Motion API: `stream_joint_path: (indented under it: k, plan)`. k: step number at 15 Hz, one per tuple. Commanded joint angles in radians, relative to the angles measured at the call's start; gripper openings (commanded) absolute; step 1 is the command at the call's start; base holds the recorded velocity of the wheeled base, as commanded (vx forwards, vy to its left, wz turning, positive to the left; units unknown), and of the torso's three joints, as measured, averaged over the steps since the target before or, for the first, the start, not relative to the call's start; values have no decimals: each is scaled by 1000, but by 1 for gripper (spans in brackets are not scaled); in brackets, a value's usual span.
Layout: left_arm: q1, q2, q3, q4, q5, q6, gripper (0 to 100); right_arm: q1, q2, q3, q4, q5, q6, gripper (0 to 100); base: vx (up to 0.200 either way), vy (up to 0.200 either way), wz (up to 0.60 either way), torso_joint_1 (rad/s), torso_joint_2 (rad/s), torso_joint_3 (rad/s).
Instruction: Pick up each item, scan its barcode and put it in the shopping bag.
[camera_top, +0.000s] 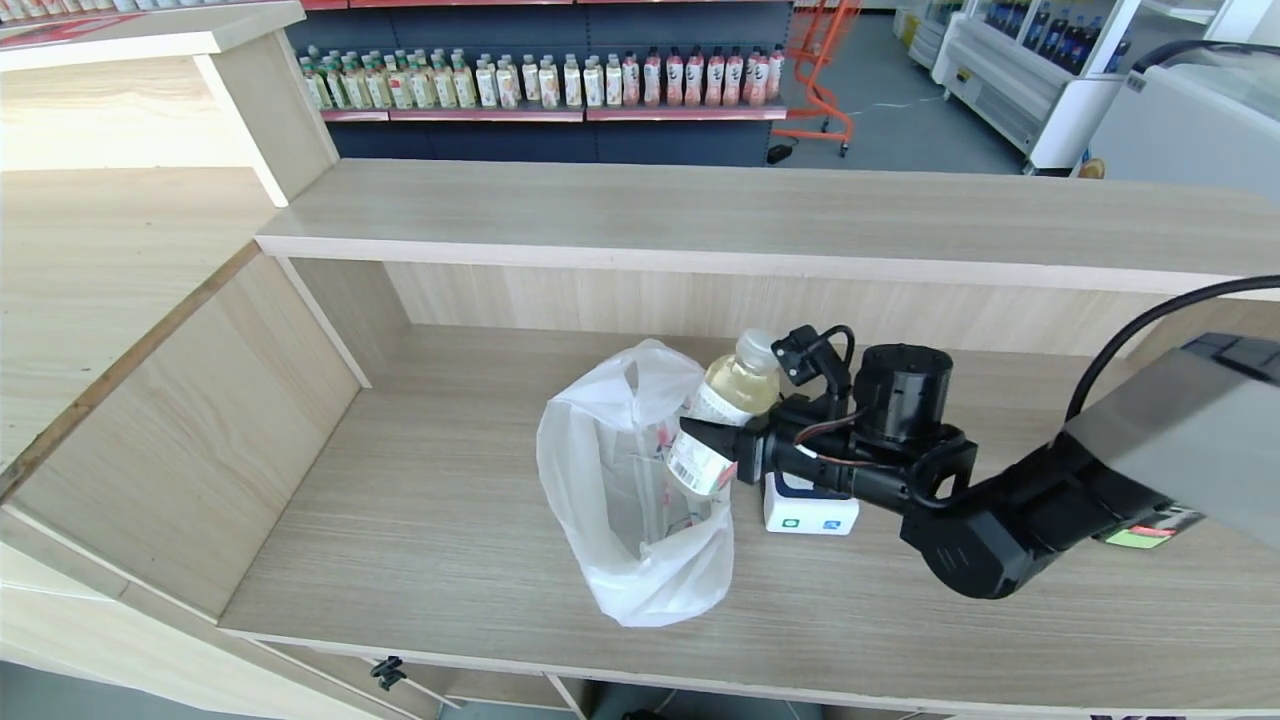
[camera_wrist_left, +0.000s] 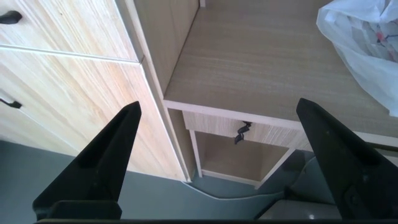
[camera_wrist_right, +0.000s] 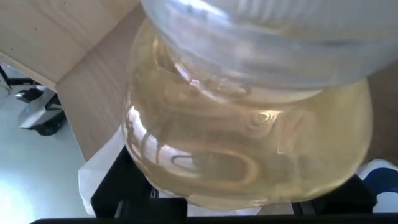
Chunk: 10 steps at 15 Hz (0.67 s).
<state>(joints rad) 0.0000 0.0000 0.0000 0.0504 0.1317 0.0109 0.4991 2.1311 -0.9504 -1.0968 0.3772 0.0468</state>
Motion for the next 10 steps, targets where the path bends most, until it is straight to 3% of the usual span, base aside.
stream_joint_path:
  k: [1, 7, 10]
  plan:
    - [0, 2, 0, 0, 0, 0, 100, 29, 128, -97, -8, 3, -47, 0, 0, 0, 0, 0, 0, 0]
    - [0, 2, 0, 0, -1, 0, 100, 44, 263, -197, -8, 5, -285, 0, 0, 0, 0, 0, 0, 0]
    - [0, 0, 0, 0, -1, 0, 100, 41, 282, -208, -8, 5, -331, 0, 0, 0, 0, 0, 0, 0]
